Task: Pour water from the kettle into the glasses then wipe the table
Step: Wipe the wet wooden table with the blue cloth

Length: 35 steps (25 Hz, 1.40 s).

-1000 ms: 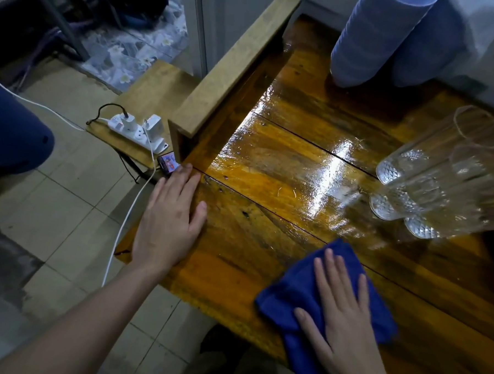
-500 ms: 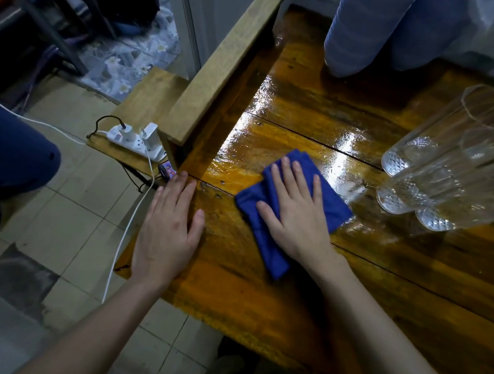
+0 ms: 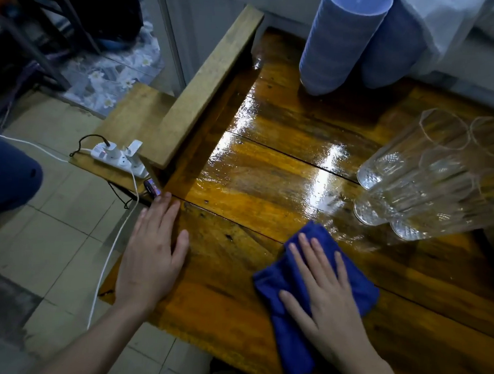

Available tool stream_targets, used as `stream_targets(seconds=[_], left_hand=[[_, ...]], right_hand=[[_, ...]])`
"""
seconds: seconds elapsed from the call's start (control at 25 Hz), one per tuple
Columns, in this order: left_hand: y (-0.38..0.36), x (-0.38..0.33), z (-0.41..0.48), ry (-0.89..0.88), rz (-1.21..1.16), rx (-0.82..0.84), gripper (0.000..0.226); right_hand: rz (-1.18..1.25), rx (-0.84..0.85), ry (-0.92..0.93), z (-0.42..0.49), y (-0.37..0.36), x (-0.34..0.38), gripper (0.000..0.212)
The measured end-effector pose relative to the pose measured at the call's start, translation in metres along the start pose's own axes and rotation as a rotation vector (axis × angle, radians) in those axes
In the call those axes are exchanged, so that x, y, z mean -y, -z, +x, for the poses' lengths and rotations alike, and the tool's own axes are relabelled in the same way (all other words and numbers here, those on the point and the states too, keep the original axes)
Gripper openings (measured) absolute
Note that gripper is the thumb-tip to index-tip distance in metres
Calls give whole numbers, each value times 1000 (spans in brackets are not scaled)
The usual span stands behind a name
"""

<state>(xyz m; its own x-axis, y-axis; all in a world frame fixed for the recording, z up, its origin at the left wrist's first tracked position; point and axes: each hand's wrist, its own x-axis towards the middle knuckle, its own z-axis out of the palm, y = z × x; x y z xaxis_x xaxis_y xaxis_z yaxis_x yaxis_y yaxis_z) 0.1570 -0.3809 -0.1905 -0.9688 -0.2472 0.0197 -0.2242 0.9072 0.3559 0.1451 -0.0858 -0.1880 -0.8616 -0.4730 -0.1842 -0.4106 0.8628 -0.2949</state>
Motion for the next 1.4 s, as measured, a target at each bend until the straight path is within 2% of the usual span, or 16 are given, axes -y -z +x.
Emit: stream_targets(seconds=[0.16, 0.24, 0.44, 0.64, 0.72, 0.84, 1.04, 1.12, 1.24, 1.4], left_hand=[[0, 1, 0, -5, 15, 9, 54], [-4, 3, 1, -47, 38, 38, 55], [-10, 8, 1, -115, 30, 68, 54], [-9, 8, 2, -94, -7, 79, 54], [-8, 8, 4, -89, -4, 80, 54], [-6, 7, 4, -87, -17, 81, 54], [-7, 9, 5, -84, -27, 83, 54], [-6, 8, 6, -79, -3, 74, 54], [-7, 7, 5, -77, -3, 75, 54], [-6, 6, 5, -82, 13, 75, 54]], right_hand=[[-76, -69, -120, 59, 4, 17, 93], [-67, -78, -104, 111, 4, 27, 96], [-95, -57, 162, 196, -3, 79, 73], [-26, -11, 420, 154, -9, 76, 66], [-37, -41, 351, 134, -9, 59, 64], [-46, -87, 134, 130, -5, 45, 67], [-106, -140, -49, 205, 8, 34, 74], [-92, -135, -37, 244, 13, 41, 70], [-108, -124, 79, 274, 13, 63, 64], [-50, -94, 280, 238, 8, 72, 66]])
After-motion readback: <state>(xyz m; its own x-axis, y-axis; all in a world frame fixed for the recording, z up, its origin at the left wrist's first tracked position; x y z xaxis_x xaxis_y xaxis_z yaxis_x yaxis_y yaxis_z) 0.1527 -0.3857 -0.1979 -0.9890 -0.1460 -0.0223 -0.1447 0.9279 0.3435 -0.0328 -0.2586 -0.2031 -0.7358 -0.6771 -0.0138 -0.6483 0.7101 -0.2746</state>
